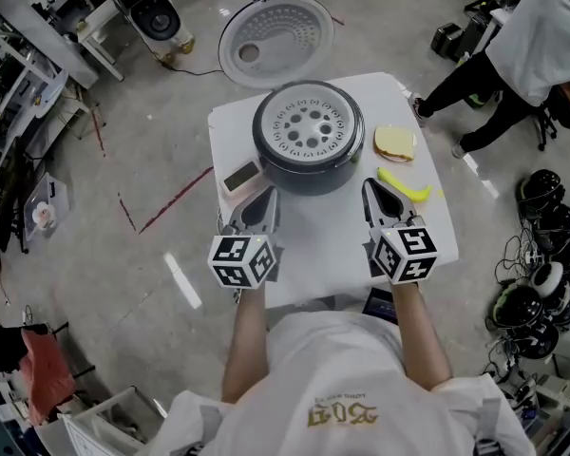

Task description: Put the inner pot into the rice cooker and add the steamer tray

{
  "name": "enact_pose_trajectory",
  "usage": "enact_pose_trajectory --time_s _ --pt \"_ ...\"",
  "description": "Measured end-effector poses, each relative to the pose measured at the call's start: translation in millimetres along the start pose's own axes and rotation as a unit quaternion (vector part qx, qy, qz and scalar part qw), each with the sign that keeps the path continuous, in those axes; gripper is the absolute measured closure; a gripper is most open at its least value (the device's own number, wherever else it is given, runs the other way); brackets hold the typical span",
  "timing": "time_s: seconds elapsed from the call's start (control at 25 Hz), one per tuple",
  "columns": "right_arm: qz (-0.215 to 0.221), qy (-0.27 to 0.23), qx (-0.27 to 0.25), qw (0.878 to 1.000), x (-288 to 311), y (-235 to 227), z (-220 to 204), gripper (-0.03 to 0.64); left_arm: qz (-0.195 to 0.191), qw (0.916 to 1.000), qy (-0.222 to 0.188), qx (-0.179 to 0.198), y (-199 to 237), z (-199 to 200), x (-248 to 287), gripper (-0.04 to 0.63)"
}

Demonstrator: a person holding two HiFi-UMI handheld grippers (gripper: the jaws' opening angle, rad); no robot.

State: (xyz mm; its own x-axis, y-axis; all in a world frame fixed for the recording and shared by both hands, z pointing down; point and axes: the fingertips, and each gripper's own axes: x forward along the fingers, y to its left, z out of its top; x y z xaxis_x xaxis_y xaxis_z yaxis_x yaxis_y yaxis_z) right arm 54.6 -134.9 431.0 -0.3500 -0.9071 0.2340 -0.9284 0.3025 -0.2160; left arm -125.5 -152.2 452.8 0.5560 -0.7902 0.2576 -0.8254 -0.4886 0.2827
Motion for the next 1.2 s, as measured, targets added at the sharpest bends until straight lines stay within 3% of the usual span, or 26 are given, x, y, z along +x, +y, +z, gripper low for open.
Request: enact_pose_trajectory --time_s 0.36,0.56,1.2 --pt "0.004 0.010 -0.001 1.000 -0.7 -2.4 -3.0 0.607 -0.005 1.0000 -0.002 0.002 -4.6 3.9 4.6 0.578" --pt "0.011 0.012 0.003 1.000 4.0 -3.4 -1.9 0.607 -0.023 0.9996 0.003 -0.019 -7.6 3.4 8.8 0.578" --pt "0.016 0.016 0.007 1.000 12.0 -9.8 -2.7 0.607 -0.017 0.9995 0.005 -0.026 -0.9 1.4 16.6 0.578"
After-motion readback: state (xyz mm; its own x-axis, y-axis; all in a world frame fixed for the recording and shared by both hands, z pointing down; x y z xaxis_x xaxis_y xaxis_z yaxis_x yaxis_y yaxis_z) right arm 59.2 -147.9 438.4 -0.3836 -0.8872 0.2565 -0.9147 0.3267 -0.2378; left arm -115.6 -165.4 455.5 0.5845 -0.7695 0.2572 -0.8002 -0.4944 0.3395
